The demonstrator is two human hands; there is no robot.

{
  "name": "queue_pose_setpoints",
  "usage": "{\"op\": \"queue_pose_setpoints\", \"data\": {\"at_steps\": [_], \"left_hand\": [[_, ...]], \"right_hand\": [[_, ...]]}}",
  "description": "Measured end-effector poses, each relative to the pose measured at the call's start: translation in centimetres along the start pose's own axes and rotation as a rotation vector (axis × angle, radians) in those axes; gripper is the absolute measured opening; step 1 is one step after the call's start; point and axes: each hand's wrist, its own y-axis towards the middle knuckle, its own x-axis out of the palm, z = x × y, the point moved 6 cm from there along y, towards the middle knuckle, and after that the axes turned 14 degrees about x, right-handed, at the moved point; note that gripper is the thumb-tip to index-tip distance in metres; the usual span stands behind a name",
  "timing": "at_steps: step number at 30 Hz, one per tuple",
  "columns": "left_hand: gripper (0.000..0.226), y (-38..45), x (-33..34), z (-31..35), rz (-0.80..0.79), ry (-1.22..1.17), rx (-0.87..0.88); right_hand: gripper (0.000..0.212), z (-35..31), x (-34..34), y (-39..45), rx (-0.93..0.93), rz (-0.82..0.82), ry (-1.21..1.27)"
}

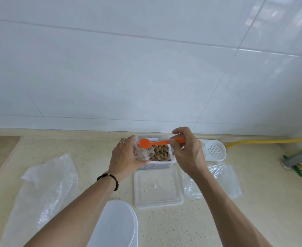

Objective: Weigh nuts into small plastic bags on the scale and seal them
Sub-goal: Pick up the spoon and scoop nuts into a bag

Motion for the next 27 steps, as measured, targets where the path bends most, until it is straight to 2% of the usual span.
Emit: {"op": "queue_pose_setpoints", "data": {"at_steps": [2,5,8,12,17,21,24,27], "left_hand": [[0.092,-0.2,0.1,-0.4,-0.003,0.035,-0.020],[0.094,-0.6,0.1,-1.0,0.010,0.105,-0.053],[0.096,-1.2,-0.2,-1.4,0.017,0.157,-0.060],[0.093,-1.9,-0.6,-1.5,0.020,0.194,-0.037],[0.087,-2.2,-0.5,-1.5,0.025,0.210,-0.024],[0.089,-2.2,-0.2,-1.6,0.018,0.226,-0.024],[0.094,-2.1,0.1,-1.7,0.007,0.231,-0.038],[0.090,-1.6,0.3,-1.4,0.014,0.229,-0.033]], "right_hand": [[0.021,0.4,-0.5,0.2,0.027,0.040,0.042],[0.018,2.1,-1.5,0.7,0.121,0.194,0.098],[0.018,4.3,-1.0,1.4,0.168,0.258,-0.090],[0.019,6.2,1.4,1.7,0.155,0.207,-0.283],[0.020,8.7,4.3,1.8,0.428,0.062,-0.067],[0.021,11.1,3.9,1.5,0.653,0.115,0.176],[0.018,12.0,2.9,1.4,0.720,0.171,0.291],[0.019,12.3,1.9,1.5,0.758,0.186,0.411]]}}
